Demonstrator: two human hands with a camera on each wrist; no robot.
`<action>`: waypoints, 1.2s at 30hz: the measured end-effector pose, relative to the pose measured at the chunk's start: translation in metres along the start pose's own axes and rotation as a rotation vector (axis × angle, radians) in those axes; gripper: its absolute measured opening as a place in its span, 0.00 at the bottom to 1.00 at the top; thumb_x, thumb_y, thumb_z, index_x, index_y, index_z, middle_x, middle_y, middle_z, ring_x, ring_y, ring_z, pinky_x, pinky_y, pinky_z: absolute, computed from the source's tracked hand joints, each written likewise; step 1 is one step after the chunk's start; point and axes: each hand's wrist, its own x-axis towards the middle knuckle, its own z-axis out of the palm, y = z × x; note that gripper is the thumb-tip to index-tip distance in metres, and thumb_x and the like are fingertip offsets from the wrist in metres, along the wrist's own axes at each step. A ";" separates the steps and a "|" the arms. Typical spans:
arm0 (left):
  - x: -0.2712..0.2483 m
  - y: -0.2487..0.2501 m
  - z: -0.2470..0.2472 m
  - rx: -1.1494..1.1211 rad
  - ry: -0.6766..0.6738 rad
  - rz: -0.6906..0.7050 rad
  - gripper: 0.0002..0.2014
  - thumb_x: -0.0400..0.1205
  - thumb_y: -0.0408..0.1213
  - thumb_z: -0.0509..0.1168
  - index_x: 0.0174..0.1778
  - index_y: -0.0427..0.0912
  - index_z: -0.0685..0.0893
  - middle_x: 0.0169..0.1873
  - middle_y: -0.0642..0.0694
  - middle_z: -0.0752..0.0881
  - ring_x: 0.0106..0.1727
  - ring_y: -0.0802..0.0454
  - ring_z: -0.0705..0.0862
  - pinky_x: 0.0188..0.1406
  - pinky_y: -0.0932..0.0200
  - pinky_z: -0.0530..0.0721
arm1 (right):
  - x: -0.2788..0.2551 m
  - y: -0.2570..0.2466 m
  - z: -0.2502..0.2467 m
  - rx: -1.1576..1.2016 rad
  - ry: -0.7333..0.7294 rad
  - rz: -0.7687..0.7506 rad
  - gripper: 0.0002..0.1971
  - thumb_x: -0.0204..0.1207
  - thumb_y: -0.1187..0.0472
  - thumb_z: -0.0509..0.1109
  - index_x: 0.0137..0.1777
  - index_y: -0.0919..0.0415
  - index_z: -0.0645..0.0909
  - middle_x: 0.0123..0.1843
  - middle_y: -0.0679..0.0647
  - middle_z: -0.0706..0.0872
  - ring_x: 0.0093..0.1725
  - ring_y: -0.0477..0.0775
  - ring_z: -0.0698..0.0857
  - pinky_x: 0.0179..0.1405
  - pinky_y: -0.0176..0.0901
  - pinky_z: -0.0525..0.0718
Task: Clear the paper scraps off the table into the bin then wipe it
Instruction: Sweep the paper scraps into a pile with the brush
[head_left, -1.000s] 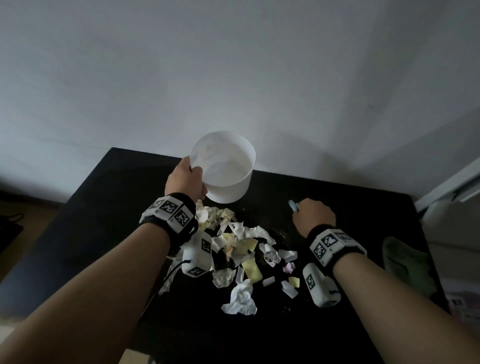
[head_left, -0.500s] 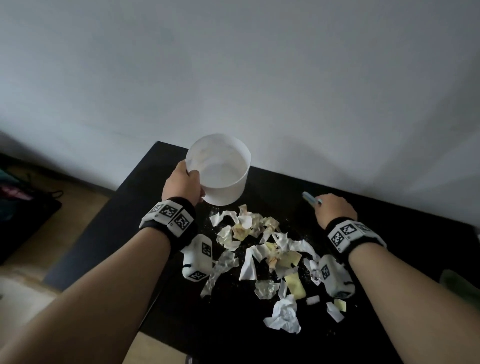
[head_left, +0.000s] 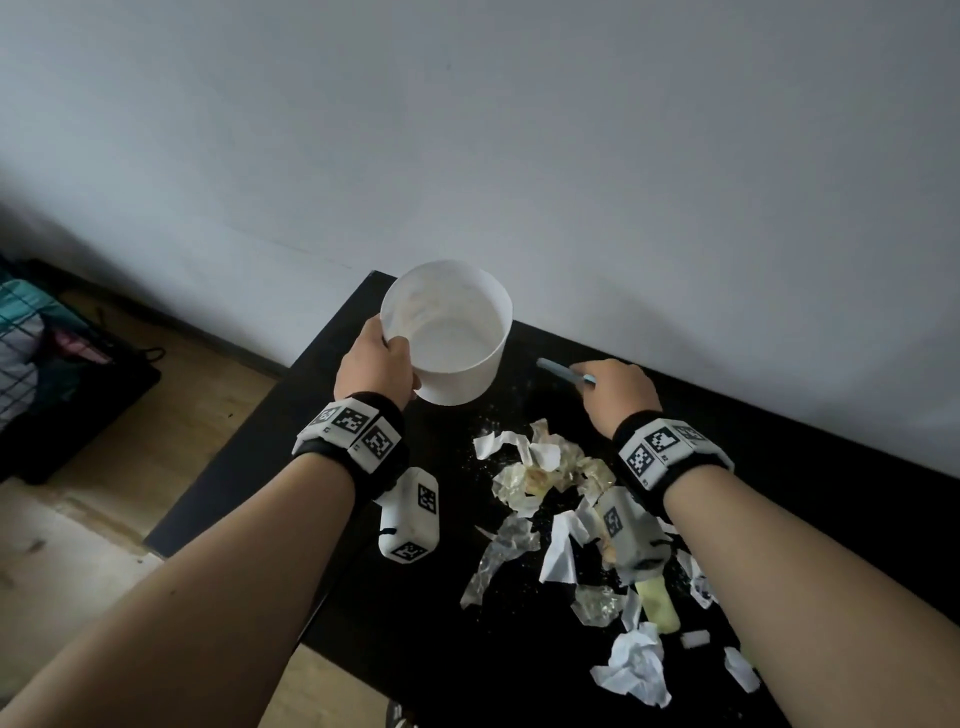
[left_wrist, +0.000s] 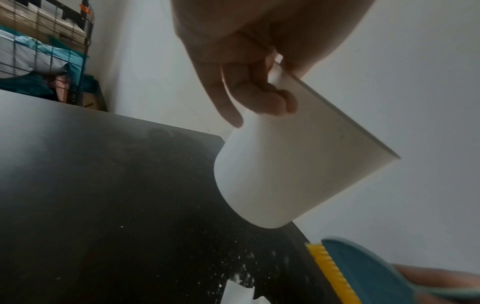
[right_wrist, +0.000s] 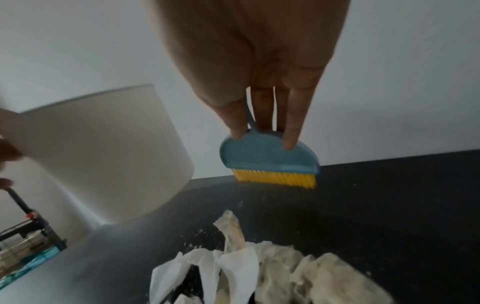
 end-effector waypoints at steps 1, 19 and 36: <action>0.002 -0.003 -0.003 0.000 0.002 -0.009 0.14 0.80 0.36 0.51 0.58 0.46 0.76 0.22 0.49 0.83 0.31 0.44 0.84 0.41 0.53 0.82 | 0.005 -0.006 0.005 0.032 0.001 -0.006 0.18 0.84 0.63 0.60 0.71 0.52 0.80 0.62 0.58 0.87 0.62 0.61 0.84 0.61 0.49 0.80; 0.014 -0.022 -0.023 -0.004 0.020 -0.046 0.13 0.81 0.37 0.50 0.58 0.46 0.75 0.23 0.48 0.82 0.32 0.44 0.83 0.44 0.47 0.85 | 0.026 -0.052 0.021 0.123 -0.150 -0.149 0.13 0.80 0.61 0.67 0.60 0.49 0.88 0.58 0.53 0.90 0.57 0.55 0.86 0.60 0.43 0.83; 0.000 -0.022 -0.015 -0.013 0.017 -0.088 0.13 0.80 0.37 0.51 0.55 0.45 0.77 0.24 0.48 0.83 0.29 0.45 0.82 0.45 0.49 0.85 | 0.003 -0.028 0.006 0.079 -0.213 -0.231 0.12 0.74 0.63 0.72 0.55 0.52 0.90 0.53 0.52 0.92 0.55 0.51 0.87 0.57 0.37 0.81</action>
